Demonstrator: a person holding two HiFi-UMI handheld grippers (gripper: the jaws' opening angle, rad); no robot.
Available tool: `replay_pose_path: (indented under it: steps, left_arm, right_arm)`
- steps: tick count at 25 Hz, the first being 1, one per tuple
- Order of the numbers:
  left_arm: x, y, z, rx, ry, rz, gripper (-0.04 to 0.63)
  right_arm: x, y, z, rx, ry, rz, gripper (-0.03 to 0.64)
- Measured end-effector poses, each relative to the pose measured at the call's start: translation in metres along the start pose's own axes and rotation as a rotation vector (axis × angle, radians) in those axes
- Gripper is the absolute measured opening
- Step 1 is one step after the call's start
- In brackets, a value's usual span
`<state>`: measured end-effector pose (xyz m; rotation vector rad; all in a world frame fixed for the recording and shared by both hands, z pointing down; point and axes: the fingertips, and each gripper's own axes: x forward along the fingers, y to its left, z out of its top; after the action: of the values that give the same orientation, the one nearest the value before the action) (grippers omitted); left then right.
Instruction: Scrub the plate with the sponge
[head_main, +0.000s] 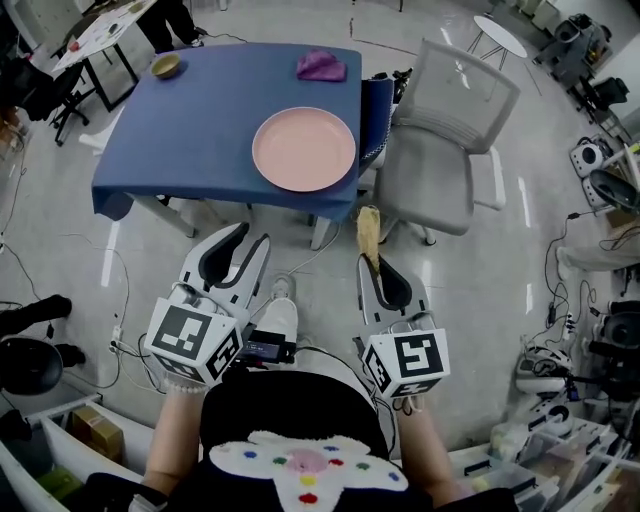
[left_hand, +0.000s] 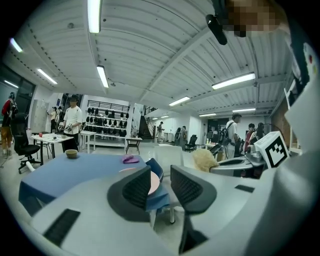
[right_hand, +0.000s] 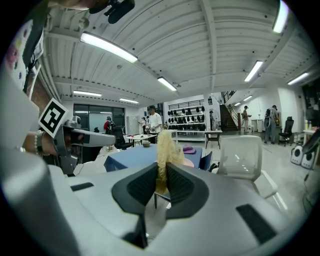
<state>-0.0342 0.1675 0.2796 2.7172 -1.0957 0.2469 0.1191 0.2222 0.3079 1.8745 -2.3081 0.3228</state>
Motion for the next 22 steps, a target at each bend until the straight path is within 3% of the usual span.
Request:
replay_pose_path:
  steps: [22]
  left_arm:
    - [0.134,0.124,0.014,-0.036,0.072,-0.062,0.118]
  right_arm:
    - [0.163,-0.046,0.034,0.003,0.067,-0.077,0.043]
